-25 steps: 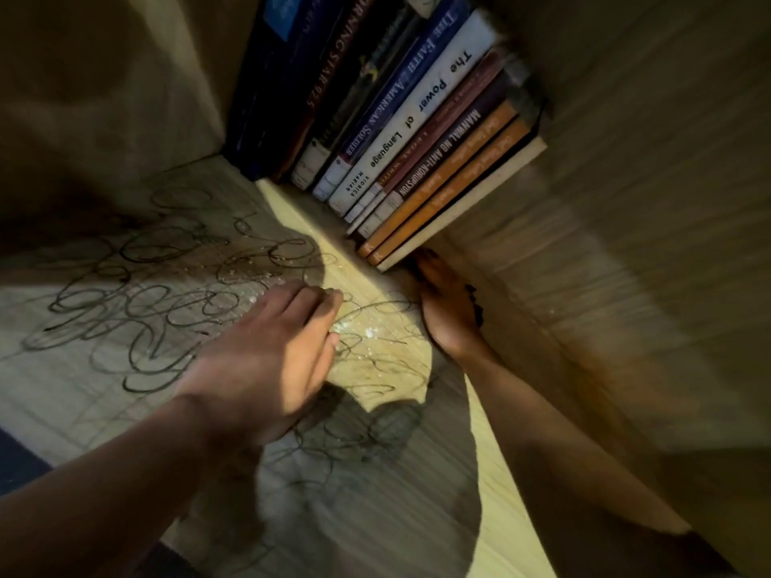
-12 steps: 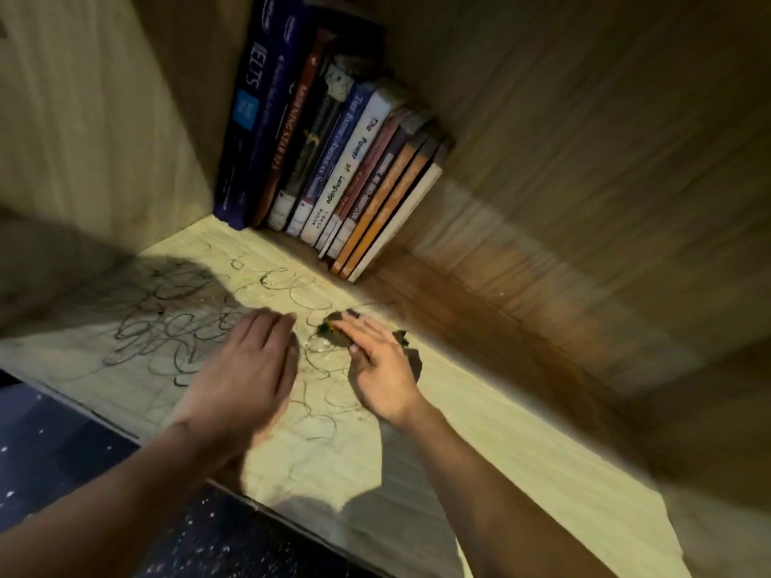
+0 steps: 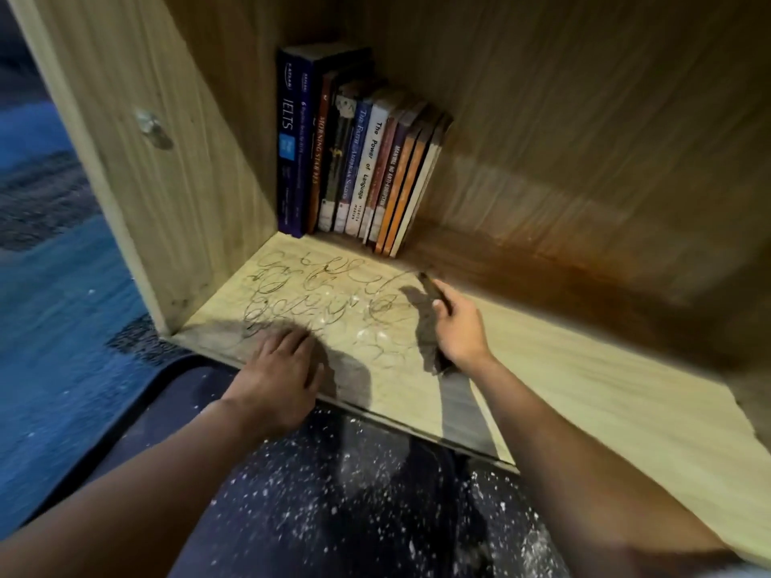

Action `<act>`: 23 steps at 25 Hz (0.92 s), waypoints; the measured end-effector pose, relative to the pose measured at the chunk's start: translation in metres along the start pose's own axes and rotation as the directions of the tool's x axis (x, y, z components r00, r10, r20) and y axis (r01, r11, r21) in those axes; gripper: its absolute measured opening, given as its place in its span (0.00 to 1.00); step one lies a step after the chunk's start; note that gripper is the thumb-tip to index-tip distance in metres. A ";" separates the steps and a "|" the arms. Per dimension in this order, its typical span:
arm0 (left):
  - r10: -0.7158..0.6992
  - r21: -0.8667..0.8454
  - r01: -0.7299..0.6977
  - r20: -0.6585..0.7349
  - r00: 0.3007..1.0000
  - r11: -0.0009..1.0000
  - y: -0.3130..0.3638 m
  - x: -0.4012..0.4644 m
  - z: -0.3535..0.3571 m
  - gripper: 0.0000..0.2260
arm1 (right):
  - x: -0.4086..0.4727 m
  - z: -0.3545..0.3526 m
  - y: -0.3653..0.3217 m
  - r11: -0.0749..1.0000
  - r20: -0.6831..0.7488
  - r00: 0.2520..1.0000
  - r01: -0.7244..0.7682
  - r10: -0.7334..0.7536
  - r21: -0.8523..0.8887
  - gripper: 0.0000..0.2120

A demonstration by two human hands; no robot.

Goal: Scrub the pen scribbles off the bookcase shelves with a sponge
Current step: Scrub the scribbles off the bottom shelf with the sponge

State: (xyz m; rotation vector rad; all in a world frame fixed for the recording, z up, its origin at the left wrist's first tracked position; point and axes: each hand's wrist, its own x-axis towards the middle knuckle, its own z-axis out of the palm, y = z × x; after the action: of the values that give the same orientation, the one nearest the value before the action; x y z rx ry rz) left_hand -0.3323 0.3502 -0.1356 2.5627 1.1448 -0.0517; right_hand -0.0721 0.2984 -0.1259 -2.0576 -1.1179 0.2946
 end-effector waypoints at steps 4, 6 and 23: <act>-0.037 0.066 0.021 0.245 0.969 0.998 0.001 0.001 -0.003 0.35 | -0.001 0.027 0.002 0.876 0.055 0.972 -0.182 0.230 -0.447 0.20; -0.045 0.066 0.028 0.278 0.959 0.997 -0.001 -0.001 -0.001 0.39 | -0.005 0.046 -0.009 0.880 0.066 0.983 -0.121 0.169 -0.459 0.24; 0.021 -0.264 -0.009 0.042 0.999 0.965 -0.021 -0.014 -0.017 0.28 | -0.051 0.018 -0.036 0.975 0.347 0.929 0.055 -0.130 0.217 0.22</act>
State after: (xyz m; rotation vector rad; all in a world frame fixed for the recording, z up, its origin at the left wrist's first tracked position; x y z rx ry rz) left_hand -0.3589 0.3581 -0.1232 2.3234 1.0393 0.0441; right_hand -0.1336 0.2793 -0.1205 -1.8047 -1.3376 0.7320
